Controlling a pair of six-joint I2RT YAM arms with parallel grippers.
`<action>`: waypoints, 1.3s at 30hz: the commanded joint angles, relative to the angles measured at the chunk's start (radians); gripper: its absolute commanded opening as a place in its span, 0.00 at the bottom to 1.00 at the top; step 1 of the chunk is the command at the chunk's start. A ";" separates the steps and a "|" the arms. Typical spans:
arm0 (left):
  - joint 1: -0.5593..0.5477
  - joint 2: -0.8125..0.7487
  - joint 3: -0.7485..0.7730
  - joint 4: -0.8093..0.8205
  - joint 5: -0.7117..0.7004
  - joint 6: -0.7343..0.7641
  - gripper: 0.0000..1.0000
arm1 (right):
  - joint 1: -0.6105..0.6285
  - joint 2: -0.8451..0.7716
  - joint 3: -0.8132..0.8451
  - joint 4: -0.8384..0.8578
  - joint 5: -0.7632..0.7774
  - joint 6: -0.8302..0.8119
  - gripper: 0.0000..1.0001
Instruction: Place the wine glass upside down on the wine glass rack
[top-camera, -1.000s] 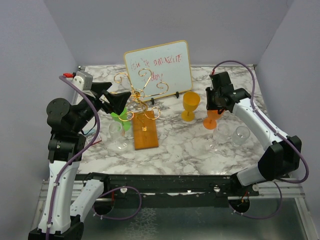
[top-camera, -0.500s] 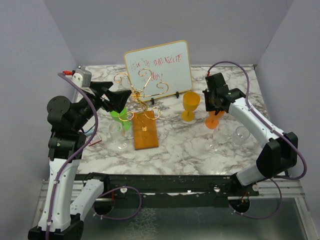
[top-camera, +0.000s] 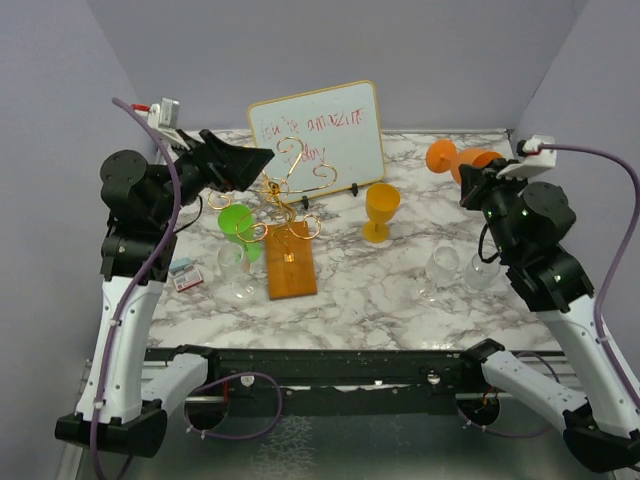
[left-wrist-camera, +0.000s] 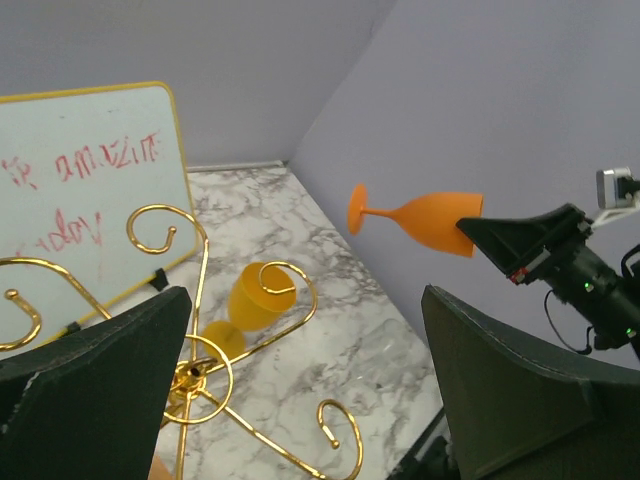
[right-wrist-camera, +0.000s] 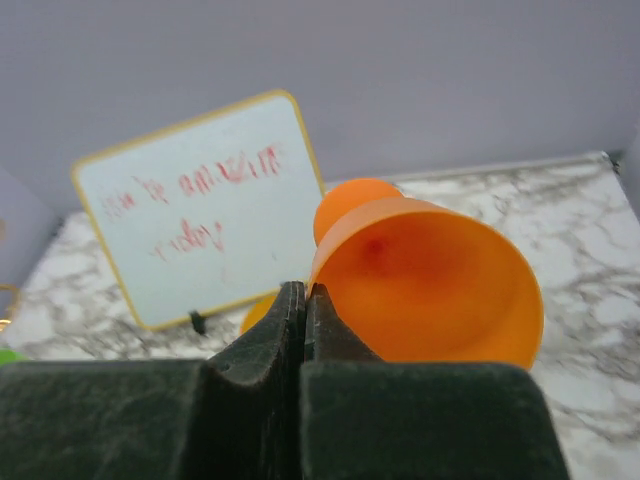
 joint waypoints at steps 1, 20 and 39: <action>-0.014 0.111 0.053 0.061 0.087 -0.235 0.98 | 0.002 -0.098 -0.121 0.332 -0.162 0.067 0.01; -0.555 0.545 0.281 0.389 -0.391 -0.562 0.98 | 0.002 -0.194 -0.369 0.972 -0.211 0.510 0.01; -0.704 0.685 0.402 0.511 -0.759 -0.631 0.68 | 0.002 -0.168 -0.461 1.129 -0.273 0.672 0.01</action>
